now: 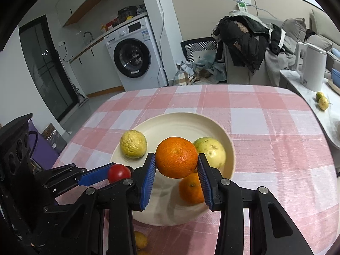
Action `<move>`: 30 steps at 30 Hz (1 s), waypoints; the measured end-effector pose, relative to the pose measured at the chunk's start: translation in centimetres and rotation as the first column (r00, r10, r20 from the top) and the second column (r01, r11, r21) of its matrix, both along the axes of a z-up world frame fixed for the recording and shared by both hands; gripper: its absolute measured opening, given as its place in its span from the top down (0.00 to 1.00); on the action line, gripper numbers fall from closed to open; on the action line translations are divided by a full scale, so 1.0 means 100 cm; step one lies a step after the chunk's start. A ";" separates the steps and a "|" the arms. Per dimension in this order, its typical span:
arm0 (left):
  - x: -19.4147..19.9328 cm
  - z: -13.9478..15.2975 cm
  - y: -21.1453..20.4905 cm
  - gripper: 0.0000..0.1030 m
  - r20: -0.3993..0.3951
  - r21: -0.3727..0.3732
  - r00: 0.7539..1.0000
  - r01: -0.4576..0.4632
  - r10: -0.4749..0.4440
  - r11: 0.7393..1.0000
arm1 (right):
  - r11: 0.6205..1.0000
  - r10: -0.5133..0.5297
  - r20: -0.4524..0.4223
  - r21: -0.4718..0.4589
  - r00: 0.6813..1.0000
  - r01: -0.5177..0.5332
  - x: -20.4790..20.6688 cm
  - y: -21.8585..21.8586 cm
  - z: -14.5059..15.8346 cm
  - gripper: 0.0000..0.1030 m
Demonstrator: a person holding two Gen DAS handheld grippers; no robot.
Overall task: Organize fruits
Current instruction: 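Carry the orange and tomato onto the cream plate and open both tools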
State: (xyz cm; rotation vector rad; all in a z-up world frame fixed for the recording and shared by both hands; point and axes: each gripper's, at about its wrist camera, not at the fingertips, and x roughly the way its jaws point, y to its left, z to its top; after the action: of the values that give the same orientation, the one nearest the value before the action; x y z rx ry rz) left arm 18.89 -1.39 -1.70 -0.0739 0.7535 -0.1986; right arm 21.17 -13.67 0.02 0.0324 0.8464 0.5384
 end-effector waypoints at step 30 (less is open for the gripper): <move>0.002 -0.012 0.010 0.65 -0.033 -0.010 0.998 -0.049 0.049 0.999 | 0.996 0.010 0.081 -0.093 0.997 -0.003 -0.015 0.006 -0.004 0.24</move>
State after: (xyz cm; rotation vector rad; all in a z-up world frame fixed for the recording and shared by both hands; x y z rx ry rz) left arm 19.08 -0.38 -2.86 -0.1059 0.7826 -0.1554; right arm 19.62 -13.11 -0.37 -0.0766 0.7916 0.5028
